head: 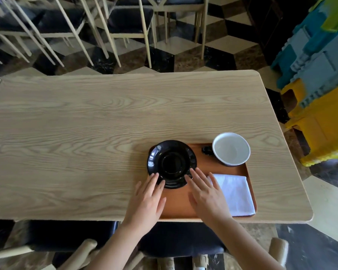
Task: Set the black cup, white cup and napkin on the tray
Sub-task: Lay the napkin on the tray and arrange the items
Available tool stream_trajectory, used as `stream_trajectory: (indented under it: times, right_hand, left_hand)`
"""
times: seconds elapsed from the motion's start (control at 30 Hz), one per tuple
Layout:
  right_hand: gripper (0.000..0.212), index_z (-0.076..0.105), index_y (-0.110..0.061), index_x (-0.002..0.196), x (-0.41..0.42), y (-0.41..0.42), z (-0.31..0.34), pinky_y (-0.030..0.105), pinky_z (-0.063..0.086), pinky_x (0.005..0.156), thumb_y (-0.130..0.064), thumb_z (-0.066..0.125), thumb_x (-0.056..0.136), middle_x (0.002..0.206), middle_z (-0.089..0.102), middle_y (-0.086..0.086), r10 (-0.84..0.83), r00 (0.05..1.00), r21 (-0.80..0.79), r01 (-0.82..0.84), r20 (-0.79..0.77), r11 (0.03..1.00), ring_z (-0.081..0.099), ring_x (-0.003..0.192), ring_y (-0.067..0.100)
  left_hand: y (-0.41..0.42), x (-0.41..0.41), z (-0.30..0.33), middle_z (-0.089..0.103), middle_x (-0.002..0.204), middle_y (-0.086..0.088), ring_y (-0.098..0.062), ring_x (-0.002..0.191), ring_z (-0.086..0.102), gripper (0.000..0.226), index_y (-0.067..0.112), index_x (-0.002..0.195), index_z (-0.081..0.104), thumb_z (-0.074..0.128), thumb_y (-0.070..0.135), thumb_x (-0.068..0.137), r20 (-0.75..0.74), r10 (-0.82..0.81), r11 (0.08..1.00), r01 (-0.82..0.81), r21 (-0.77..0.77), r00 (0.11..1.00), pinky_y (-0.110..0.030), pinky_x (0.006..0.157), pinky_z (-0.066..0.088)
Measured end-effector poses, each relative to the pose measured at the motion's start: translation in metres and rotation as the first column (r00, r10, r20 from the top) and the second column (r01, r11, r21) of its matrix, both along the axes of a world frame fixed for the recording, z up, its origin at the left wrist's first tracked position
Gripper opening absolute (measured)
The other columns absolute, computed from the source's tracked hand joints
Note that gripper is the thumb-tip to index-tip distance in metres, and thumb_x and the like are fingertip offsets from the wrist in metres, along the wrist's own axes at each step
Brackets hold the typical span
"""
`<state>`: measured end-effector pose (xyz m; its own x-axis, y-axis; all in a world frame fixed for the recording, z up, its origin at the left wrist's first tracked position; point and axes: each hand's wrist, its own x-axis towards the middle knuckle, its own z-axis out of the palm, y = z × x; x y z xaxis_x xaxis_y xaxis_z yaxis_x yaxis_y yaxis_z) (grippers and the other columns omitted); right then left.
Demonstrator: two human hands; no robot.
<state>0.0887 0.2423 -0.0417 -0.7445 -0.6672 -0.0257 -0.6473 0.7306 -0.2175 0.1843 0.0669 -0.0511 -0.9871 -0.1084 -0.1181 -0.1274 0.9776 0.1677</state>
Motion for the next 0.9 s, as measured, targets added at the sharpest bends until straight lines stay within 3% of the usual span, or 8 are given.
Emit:
stream_trajectory:
  times: [0.37,0.57,0.9]
  right_hand:
    - [0.041,0.063,-0.010,0.115,0.010,0.008,-0.009,0.046,0.038,0.102,-0.022,0.038,0.085,0.124,0.063,0.010,0.037,0.998,-0.046,-0.039,-0.047,0.998,0.052,0.122,0.025]
    - [0.040,0.062,-0.014,0.117,0.030,0.016,-0.008,0.038,0.035,0.106,-0.024,0.037,0.087,0.127,0.061,0.007,0.044,0.999,-0.044,-0.045,-0.033,0.998,0.049,0.125,0.022]
    - [0.042,0.059,-0.014,0.120,0.041,0.022,-0.013,0.045,0.032,0.105,-0.026,0.036,0.087,0.130,0.058,0.008,0.056,0.998,-0.018,-0.057,-0.027,0.998,0.045,0.128,0.024]
  left_hand:
    - [0.000,0.018,-0.001,0.050,0.138,-0.010,-0.023,0.131,0.042,0.049,0.015,0.131,0.050,0.033,0.037,0.091,-0.007,-0.049,0.998,0.049,0.032,0.999,-0.044,0.099,0.044]
    - [0.001,0.037,-0.001,0.046,0.142,-0.008,-0.021,0.133,0.037,0.049,0.017,0.133,0.046,0.034,0.037,0.090,0.015,-0.064,0.996,0.063,0.061,0.998,-0.045,0.100,0.043]
    - [0.004,0.048,-0.002,0.044,0.144,-0.007,-0.020,0.135,0.033,0.049,0.018,0.134,0.045,0.034,0.037,0.090,0.027,-0.068,0.996,0.066,0.067,0.997,-0.045,0.100,0.043]
